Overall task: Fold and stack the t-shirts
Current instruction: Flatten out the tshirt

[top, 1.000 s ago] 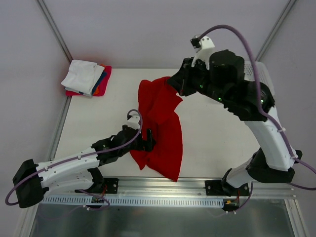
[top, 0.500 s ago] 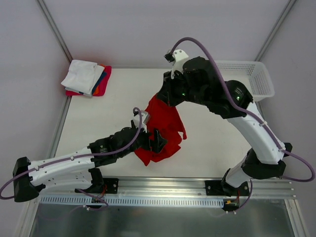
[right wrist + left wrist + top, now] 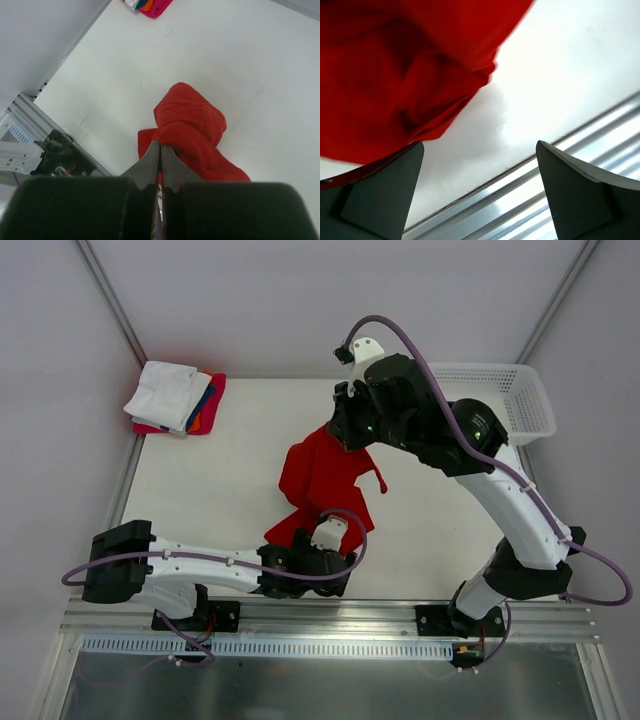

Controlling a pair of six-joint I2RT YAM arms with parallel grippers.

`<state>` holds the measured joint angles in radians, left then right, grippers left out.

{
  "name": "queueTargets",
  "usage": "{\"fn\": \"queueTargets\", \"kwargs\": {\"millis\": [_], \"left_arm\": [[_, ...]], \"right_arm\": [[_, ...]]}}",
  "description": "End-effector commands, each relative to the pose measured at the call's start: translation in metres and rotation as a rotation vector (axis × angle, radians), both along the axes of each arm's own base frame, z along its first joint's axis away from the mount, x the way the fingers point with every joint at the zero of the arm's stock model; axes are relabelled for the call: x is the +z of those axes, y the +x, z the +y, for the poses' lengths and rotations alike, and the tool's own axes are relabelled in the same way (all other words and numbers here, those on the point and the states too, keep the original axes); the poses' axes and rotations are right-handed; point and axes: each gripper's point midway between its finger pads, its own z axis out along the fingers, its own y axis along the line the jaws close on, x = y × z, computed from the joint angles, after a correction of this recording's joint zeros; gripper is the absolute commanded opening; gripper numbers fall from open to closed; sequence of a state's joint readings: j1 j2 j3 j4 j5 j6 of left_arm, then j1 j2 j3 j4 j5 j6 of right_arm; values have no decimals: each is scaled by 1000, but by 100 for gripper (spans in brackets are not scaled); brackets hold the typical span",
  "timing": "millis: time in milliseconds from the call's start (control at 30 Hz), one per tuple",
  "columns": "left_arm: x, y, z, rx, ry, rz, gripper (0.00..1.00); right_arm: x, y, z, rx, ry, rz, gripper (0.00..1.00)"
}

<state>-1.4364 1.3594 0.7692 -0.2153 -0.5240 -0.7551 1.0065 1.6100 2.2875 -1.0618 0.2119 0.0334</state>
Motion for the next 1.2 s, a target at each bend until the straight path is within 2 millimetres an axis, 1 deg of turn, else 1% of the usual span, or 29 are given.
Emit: {"fn": "queueTargets", "kwargs": {"millis": [0, 33, 100, 133, 200, 233, 333, 533, 667, 800, 933, 1000, 1167], "left_arm": [[1, 10, 35, 196, 93, -41, 96], [-1, 9, 48, 236, 120, -47, 96], [-2, 10, 61, 270, 143, -58, 96], [-4, 11, 69, 292, 163, -63, 96], [-4, 18, 77, 316, 191, -105, 96], [-4, 22, 83, 329, 223, -140, 96], [-8, 27, 91, 347, 275, -182, 98], [-17, 25, 87, 360, 300, -165, 99], [-24, 23, 89, 370, 316, -154, 99], [-29, 20, 87, 379, 314, -138, 99], [-37, 15, 86, 377, 335, -124, 98], [-40, 14, 86, 382, 342, -119, 96], [-47, 13, 88, 386, 370, -123, 82]], "right_arm": [[20, 5, -32, -75, 12, -71, 1], [15, 7, -34, -81, 1, -65, 1], [14, 8, -40, -95, -1, -62, 0], [9, 8, -41, -95, -11, -55, 1], [9, 8, -43, -98, -7, -57, 1], [5, 8, -42, -93, -14, -53, 1], [4, 7, -43, -94, -12, -51, 0], [5, 6, -53, -115, -14, -61, 0], [2, 7, -59, -129, -24, -58, 1], [-1, 8, -62, -138, -31, -58, 0], [-4, 10, -62, -143, -38, -52, 0], [-4, 11, -63, -149, -39, -52, 1], [-7, 13, -65, -155, -45, -47, 0]]}}
